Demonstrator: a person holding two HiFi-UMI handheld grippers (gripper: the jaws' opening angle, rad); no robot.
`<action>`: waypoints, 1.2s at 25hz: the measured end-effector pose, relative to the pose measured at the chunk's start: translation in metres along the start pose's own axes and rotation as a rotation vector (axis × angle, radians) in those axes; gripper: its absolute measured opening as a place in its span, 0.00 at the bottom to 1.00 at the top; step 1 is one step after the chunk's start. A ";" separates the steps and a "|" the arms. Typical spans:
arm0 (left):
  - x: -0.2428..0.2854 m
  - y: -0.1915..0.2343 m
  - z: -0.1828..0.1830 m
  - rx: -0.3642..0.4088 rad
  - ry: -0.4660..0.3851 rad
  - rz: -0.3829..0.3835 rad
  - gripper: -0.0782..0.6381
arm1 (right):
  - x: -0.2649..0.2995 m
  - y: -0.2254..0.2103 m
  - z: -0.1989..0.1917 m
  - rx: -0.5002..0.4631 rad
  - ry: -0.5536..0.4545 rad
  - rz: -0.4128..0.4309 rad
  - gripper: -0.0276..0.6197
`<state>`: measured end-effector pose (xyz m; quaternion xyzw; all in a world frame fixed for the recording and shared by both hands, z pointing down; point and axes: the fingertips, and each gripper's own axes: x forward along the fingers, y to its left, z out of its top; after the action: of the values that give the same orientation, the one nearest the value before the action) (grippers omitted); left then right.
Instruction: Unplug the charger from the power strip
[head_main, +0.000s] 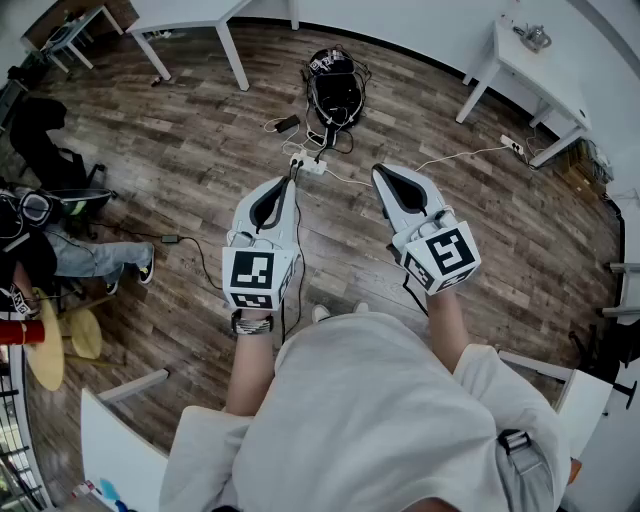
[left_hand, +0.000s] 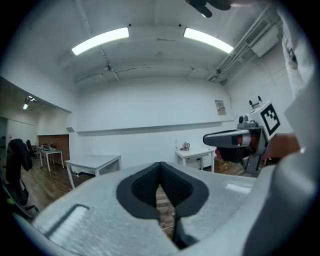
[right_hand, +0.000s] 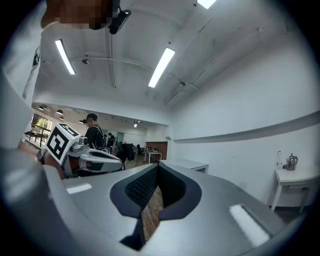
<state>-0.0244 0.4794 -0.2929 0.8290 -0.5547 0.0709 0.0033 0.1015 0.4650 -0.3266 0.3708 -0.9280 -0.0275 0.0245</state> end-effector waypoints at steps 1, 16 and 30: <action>0.000 0.002 -0.001 0.001 0.002 -0.002 0.12 | 0.002 0.001 0.000 0.002 0.000 0.000 0.04; -0.001 0.026 -0.017 -0.015 0.023 0.002 0.12 | 0.012 0.000 -0.006 0.053 -0.008 -0.035 0.05; 0.029 0.050 -0.045 -0.029 0.073 -0.015 0.11 | 0.044 -0.013 -0.006 0.031 -0.038 -0.097 0.04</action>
<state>-0.0646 0.4378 -0.2481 0.8299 -0.5489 0.0929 0.0361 0.0792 0.4249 -0.3208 0.4150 -0.9096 -0.0210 -0.0001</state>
